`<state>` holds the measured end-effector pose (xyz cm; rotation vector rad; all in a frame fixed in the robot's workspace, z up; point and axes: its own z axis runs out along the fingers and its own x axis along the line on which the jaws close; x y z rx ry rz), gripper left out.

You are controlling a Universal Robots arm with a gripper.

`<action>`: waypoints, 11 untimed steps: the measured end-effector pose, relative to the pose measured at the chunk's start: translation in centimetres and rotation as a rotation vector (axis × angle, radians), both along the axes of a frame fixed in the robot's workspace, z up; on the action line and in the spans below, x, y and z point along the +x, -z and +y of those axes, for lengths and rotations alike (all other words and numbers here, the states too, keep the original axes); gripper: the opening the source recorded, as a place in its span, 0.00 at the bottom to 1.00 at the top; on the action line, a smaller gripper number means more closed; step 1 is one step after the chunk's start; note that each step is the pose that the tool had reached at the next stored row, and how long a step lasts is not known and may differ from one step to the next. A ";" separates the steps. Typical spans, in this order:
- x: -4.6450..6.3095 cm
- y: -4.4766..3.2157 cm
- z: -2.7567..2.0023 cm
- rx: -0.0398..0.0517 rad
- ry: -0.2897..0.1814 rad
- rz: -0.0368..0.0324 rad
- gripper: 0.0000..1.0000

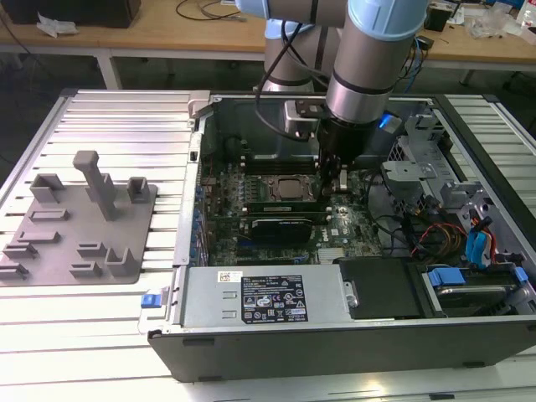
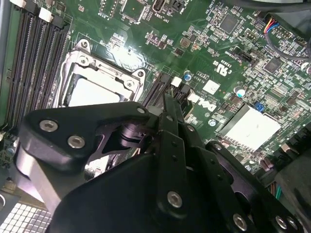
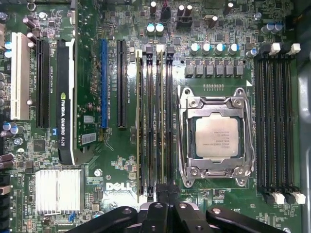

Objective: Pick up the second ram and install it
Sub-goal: 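Press down the second ram until it locks into place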

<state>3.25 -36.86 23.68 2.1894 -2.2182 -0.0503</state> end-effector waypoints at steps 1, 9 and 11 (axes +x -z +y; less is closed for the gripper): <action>0.0 0.02 -0.01 -0.0002 0.000 -0.0002 0.08; 0.0 0.50 0.00 0.0000 0.000 -0.0008 0.08; 0.0 0.58 0.00 -0.0003 0.000 -0.0008 0.08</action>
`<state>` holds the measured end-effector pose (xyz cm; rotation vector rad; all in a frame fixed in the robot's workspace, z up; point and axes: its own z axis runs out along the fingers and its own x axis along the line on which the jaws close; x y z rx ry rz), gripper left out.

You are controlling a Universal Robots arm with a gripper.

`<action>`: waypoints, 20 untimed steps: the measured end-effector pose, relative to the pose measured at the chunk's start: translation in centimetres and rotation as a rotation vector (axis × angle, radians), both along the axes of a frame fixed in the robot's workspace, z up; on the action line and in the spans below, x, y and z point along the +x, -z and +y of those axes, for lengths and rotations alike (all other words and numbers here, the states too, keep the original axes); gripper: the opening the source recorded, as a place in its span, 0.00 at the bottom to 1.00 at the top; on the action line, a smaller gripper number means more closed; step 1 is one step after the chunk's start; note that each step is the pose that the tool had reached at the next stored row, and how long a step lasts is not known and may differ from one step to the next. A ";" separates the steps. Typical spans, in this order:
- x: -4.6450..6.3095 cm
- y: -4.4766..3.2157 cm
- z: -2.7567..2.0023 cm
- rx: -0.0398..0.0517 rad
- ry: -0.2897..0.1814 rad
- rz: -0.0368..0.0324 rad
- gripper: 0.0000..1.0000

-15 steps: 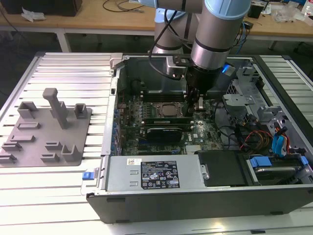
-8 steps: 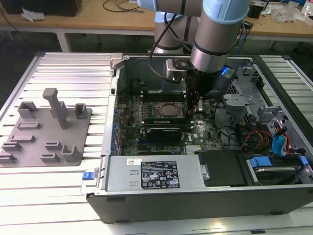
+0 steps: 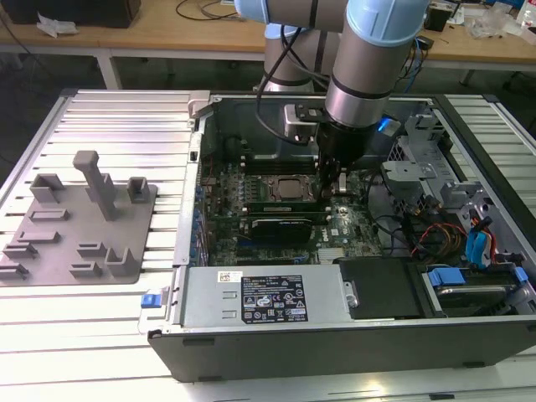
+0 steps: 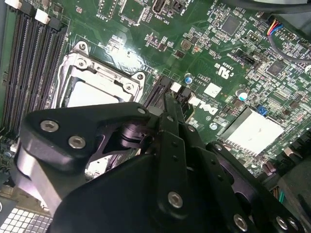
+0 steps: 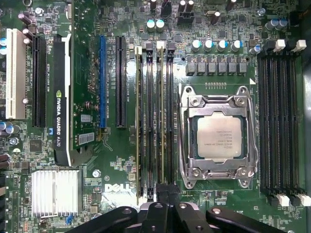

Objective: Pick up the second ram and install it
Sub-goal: 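Press down the second ram until it locks into place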

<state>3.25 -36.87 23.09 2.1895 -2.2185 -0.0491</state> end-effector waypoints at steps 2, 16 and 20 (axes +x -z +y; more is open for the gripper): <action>0.0 0.08 0.00 0.0002 0.000 -0.0001 0.08; 0.0 -2.07 0.01 -0.0033 0.000 -0.0001 0.08; -1.1 -2.06 0.01 -0.0034 0.000 -0.0002 0.08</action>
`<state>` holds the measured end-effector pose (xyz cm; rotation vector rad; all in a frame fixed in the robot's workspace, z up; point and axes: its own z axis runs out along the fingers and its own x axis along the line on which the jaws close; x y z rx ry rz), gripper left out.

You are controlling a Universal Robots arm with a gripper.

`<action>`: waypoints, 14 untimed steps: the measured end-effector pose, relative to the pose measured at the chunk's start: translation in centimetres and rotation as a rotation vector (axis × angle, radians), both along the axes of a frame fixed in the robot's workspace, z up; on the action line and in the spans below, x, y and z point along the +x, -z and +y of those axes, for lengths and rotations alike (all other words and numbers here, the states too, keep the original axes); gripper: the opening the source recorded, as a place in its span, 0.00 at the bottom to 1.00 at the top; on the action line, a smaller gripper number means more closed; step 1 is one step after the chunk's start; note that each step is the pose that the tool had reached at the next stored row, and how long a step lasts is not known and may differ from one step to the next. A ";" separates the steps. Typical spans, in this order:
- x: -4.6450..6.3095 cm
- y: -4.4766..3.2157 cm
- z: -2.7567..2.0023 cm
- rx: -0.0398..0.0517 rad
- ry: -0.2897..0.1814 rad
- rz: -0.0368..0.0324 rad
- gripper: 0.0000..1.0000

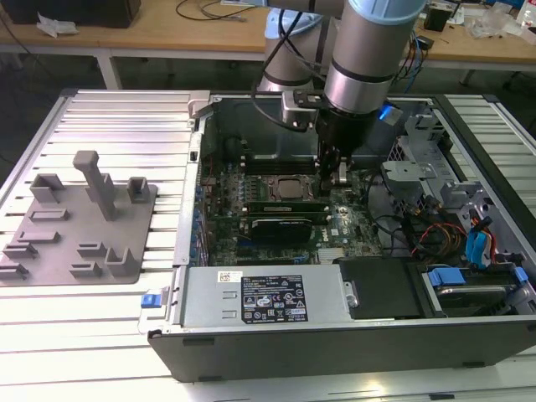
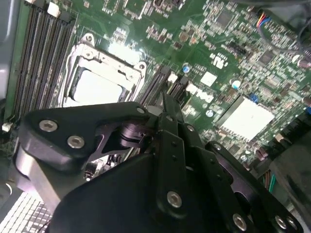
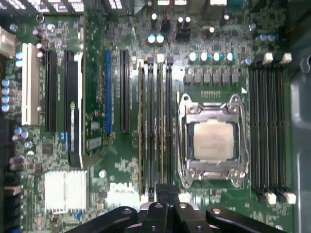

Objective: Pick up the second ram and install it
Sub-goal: 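Press down the second ram until it locks into place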

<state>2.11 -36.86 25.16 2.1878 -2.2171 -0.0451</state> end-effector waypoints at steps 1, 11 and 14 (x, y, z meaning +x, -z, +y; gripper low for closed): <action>-1.4 0.01 0.00 0.0000 0.000 -0.0003 0.08; -6.0 0.37 0.01 0.0000 -0.003 -0.0019 0.08; -6.5 0.49 0.01 -0.0001 -0.013 -0.0020 0.08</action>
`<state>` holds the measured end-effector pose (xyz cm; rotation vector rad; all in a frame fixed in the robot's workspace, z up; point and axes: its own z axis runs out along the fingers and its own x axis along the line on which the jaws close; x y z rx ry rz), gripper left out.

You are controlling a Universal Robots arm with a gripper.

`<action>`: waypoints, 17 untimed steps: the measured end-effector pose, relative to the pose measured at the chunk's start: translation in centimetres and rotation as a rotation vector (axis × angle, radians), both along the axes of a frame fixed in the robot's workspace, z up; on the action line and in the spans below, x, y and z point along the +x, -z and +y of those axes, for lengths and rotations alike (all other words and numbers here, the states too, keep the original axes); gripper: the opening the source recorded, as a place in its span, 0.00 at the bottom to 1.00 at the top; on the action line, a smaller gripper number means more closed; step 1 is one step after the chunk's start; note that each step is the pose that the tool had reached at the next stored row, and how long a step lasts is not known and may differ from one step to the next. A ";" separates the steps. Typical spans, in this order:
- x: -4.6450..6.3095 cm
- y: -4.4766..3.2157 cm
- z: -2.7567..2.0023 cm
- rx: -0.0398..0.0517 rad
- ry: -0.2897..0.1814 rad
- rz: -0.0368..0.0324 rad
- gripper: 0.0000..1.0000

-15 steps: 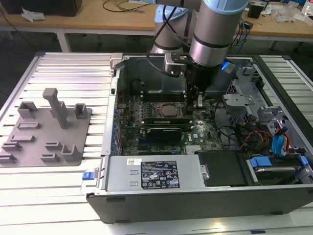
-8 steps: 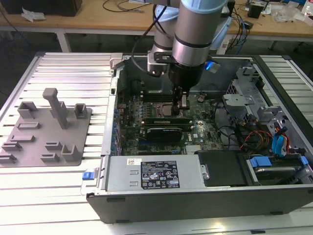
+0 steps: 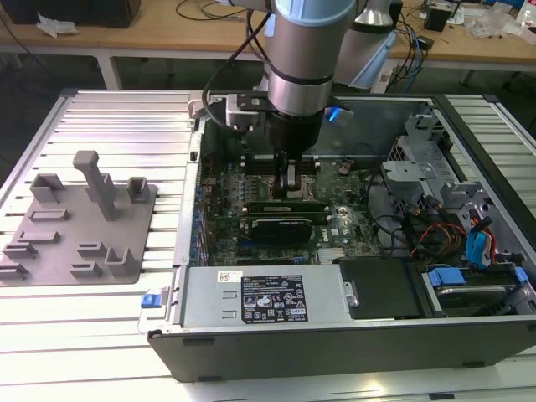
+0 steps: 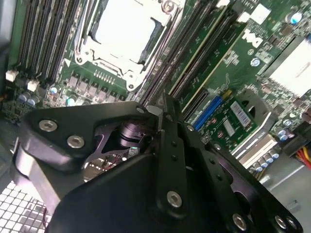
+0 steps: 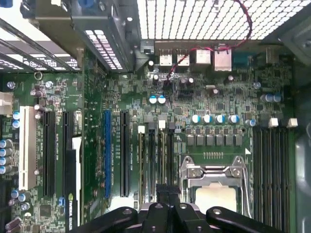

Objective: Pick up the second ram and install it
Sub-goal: 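Press down the second ram until it locks into place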

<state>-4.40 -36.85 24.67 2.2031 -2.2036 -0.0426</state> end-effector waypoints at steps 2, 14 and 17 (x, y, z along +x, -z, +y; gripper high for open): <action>-0.4 0.11 0.01 0.0002 -0.003 -0.0002 0.08; -1.3 1.31 0.06 0.0000 -0.008 -0.0015 0.08; -1.3 1.44 0.06 0.0001 -0.008 -0.0015 0.08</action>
